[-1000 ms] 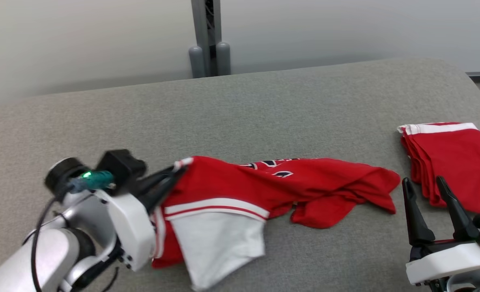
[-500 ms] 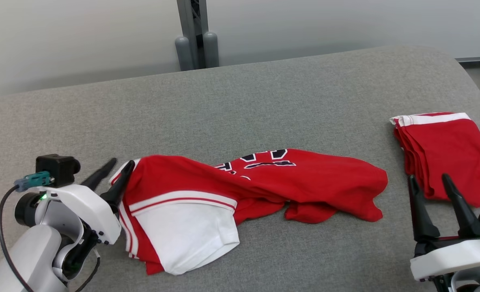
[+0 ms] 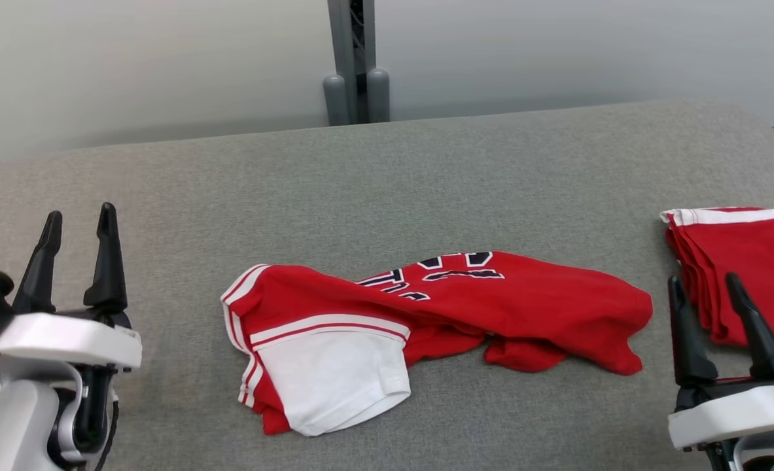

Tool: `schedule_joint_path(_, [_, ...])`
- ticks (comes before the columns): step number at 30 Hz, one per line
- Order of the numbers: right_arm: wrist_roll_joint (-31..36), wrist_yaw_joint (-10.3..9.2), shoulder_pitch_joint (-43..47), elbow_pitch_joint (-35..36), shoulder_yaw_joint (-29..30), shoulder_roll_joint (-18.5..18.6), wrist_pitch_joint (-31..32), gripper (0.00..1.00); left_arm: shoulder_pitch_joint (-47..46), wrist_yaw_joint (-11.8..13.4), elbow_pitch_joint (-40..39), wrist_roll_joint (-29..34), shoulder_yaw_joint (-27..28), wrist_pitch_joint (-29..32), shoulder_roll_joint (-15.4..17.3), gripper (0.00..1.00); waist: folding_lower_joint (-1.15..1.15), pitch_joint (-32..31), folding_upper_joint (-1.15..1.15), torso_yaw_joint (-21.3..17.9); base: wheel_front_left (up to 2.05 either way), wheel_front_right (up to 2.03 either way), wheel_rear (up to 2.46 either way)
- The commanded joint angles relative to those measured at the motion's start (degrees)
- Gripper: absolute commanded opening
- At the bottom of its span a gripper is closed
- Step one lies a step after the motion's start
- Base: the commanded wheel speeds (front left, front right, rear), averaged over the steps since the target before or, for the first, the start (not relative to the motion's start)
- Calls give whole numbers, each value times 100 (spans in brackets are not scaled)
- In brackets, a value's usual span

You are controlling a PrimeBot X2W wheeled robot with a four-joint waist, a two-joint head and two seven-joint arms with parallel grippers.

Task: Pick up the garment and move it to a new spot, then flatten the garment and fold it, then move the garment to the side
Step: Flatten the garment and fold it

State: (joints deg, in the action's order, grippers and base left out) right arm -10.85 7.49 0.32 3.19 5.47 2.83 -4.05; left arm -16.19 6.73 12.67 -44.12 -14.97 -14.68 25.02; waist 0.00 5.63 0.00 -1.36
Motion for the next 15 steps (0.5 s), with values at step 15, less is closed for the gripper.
schedule_joint_path(15, [314,1,239,-121,-371,62,181,100,2198,753,-1986,1528,325,2,-330,100,0,-561,0,220,0,0,0])
